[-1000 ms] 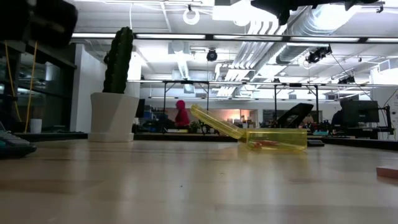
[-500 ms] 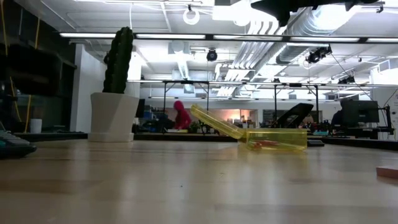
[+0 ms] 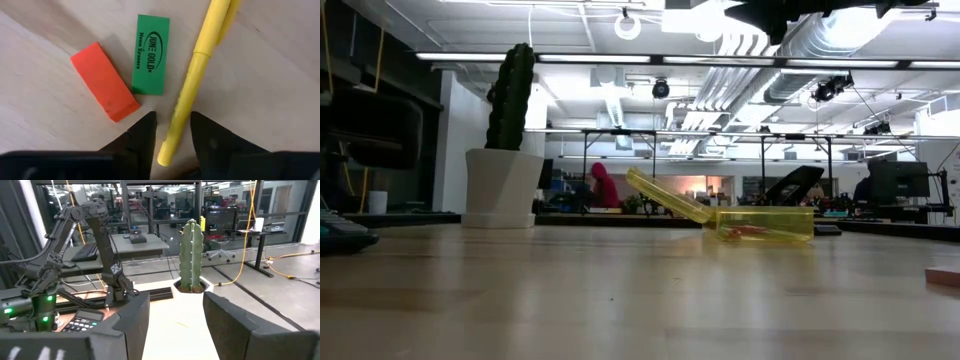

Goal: Pack school essentials
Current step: Put the yellow pen into the yellow supply box

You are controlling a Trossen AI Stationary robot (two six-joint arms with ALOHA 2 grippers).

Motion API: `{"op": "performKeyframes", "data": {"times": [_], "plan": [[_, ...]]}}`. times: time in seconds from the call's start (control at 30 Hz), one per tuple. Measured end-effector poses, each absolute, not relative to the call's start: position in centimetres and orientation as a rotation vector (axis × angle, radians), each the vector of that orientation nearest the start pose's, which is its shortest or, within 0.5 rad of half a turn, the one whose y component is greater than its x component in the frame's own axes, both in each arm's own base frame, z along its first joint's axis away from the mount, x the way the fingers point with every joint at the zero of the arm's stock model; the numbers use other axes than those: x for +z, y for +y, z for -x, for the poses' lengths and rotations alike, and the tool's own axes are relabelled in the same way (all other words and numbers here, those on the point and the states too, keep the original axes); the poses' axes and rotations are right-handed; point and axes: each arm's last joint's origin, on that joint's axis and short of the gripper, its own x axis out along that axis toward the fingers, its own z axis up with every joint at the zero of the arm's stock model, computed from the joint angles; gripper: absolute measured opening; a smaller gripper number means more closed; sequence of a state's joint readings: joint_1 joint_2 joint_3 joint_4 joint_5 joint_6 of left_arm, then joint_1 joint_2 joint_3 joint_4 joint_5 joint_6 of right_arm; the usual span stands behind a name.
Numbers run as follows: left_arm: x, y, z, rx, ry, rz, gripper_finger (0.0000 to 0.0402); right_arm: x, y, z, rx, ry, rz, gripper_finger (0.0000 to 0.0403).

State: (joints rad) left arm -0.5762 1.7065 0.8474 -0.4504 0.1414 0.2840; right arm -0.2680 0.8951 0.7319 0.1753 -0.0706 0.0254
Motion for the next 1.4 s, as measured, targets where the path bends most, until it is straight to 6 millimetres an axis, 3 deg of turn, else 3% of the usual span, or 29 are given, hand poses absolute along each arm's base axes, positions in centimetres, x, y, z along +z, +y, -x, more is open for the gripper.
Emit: {"op": "performKeyframes", "data": {"times": [0.27, 0.53, 0.73, 0.9, 1.03, 1.23, 1.4], "plan": [[12.8, -15.9, -23.8, -0.796, 1.204, -0.524, 0.0014, 33.0, -5.2, -19.6, -0.198, -0.014, -0.023, 0.0178], [13.6, -15.4, -23.2, -0.8, 1.249, -0.425, 0.0013, 33.0, -5.2, -19.6, -0.197, -0.014, -0.023, 0.0178], [17.7, -13.3, -21.8, -0.769, 1.262, -0.254, 0.0004, 32.8, -5.2, -19.6, -0.198, 0.002, -0.026, 0.0178], [22.7, -10.1, -20.4, -0.672, 1.091, -0.16, 0.0003, 32.8, -5.2, -19.6, -0.198, 0.007, -0.022, 0.0178], [26.8, -6.8, -19.8, -0.446, 0.875, -0.155, 0.0003, 32.8, -5.2, -19.6, -0.198, 0.008, -0.02, 0.0178], [32.4, -1.0, -19.7, 0.07, 0.502, -0.146, 0.0006, 32.8, -5.2, -19.6, -0.198, 0.008, -0.024, 0.0178], [35.1, 2.8, -19.5, 0.222, 0.245, -0.042, 0.0006, 32.8, -5.2, -19.6, -0.197, 0.005, -0.026, 0.0178]]}}
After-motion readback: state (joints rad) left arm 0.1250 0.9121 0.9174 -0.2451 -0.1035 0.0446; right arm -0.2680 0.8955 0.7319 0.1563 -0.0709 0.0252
